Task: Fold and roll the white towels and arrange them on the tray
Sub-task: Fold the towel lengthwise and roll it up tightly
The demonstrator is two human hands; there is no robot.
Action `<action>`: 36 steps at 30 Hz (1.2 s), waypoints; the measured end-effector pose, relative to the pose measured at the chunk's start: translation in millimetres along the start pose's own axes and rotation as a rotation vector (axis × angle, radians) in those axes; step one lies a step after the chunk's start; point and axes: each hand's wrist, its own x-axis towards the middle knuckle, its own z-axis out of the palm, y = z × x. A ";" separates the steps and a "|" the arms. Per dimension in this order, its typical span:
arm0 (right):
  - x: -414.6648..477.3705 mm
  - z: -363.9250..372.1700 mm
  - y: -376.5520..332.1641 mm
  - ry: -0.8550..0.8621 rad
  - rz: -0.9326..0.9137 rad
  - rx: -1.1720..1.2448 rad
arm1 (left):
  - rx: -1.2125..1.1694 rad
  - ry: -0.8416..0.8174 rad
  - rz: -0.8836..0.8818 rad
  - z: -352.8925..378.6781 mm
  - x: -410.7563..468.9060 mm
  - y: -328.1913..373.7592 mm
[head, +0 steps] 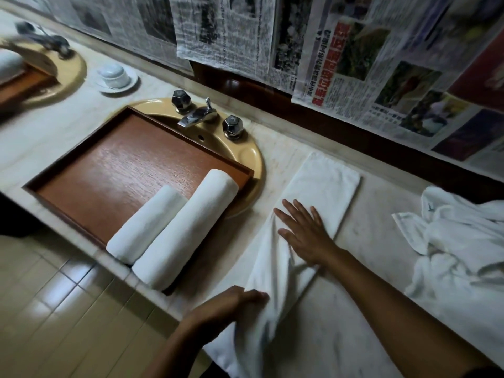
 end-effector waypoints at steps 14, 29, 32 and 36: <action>0.4 13.1 7.6 0.077 -0.037 -0.044 | 0.408 0.843 0.388 -26.5 6.1 -62.4; -46.7 42.5 -56.1 0.310 -0.168 -0.003 | 0.662 0.961 0.283 -21.1 7.4 -63.5; -52.9 46.1 -52.6 0.239 -0.155 -0.018 | 0.509 0.648 0.236 -27.0 0.0 -53.8; -51.0 41.0 -52.0 0.229 -0.151 -0.021 | 0.478 0.541 0.401 -9.7 -17.4 -48.6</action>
